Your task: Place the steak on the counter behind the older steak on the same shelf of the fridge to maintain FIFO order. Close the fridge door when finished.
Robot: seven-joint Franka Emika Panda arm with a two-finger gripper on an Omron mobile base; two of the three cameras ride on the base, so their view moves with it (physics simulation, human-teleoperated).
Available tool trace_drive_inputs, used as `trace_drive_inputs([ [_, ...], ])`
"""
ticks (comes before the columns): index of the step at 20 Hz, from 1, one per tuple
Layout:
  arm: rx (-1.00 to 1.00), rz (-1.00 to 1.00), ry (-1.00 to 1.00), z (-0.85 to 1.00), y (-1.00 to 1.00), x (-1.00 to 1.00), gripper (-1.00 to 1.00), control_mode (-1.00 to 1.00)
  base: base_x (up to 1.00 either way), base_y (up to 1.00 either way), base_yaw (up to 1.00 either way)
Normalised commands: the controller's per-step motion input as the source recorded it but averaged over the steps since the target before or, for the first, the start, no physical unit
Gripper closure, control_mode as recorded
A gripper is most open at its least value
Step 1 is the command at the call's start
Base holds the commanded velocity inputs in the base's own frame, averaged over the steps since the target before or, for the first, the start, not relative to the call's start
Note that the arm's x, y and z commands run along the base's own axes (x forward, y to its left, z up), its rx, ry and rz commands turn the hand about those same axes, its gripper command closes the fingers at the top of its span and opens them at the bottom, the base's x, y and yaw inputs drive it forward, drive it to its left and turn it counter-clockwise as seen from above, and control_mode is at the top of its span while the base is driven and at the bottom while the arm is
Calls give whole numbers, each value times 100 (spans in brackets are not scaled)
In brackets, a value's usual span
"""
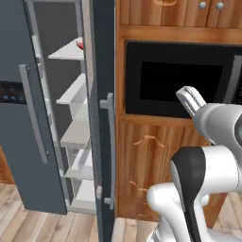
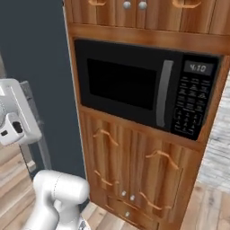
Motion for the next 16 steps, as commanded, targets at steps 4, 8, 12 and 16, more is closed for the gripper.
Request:
trace_drive_inputs([
  [4,0,0,0,0,0,0,-100,100,32,-48,44],
  [8,0,0,0,0,0,0,-100,100,15,-54,44],
  [12,0,0,0,0,0,0,-100,100,30,-50,46],
  [16,0,0,0,0,0,0,-100,100,46,-50,45],
])
